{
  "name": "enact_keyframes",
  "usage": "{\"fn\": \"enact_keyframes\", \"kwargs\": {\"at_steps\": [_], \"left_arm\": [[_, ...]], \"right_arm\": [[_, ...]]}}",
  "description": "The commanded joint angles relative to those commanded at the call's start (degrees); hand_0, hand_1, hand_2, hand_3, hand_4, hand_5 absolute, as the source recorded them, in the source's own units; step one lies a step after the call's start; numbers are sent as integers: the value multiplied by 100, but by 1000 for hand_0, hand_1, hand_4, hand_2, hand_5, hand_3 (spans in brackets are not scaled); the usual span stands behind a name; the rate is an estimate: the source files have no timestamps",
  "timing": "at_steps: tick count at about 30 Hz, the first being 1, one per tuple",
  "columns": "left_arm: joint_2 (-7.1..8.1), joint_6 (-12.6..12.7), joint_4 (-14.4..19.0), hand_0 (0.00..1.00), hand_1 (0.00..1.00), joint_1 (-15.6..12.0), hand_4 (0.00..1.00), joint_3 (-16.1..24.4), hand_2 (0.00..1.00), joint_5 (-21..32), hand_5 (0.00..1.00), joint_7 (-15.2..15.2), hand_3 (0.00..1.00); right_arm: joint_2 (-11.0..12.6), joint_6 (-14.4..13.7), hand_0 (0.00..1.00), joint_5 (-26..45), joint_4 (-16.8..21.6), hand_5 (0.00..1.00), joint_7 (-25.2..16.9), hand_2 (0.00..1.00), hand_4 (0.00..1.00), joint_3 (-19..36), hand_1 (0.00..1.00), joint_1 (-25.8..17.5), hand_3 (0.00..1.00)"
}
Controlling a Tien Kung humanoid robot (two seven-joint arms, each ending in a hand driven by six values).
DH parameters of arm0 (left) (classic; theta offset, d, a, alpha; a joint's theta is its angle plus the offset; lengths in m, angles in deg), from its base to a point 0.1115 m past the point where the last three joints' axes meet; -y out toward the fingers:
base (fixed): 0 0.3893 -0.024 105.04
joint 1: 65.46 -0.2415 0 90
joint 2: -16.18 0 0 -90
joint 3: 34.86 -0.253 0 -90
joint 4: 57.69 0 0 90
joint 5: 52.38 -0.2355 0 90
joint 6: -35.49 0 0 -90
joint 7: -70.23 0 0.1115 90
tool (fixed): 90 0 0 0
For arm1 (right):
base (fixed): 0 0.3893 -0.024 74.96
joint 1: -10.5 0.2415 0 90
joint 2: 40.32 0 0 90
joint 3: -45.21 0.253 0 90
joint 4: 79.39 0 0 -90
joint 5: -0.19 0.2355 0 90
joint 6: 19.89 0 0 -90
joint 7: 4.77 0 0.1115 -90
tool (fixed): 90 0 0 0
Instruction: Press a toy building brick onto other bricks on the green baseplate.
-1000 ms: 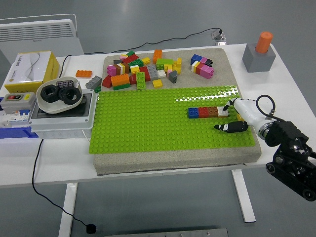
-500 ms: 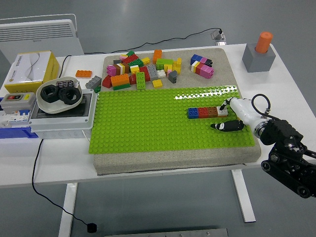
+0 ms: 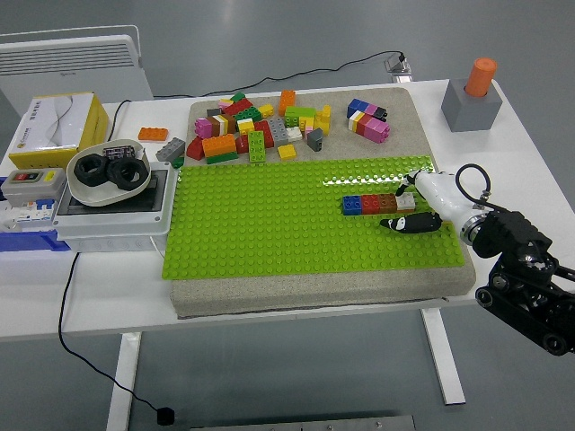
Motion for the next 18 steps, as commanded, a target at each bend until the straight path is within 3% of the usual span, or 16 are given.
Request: {"fn": "enact_keyframes", "kwargs": {"at_steps": [12, 18], "left_arm": [[14, 4, 0, 766, 724, 1, 998, -61, 723, 68, 998, -8, 803], [10, 7, 0, 766, 724, -21, 998, -57, 723, 48, 998, -10, 802]], "right_arm": [[217, -86, 860, 586, 349, 566, -74, 844, 910, 97, 802, 149, 646], [272, -223, 860, 568, 723, 562, -131, 842, 906, 680, 800, -289, 646]]}}
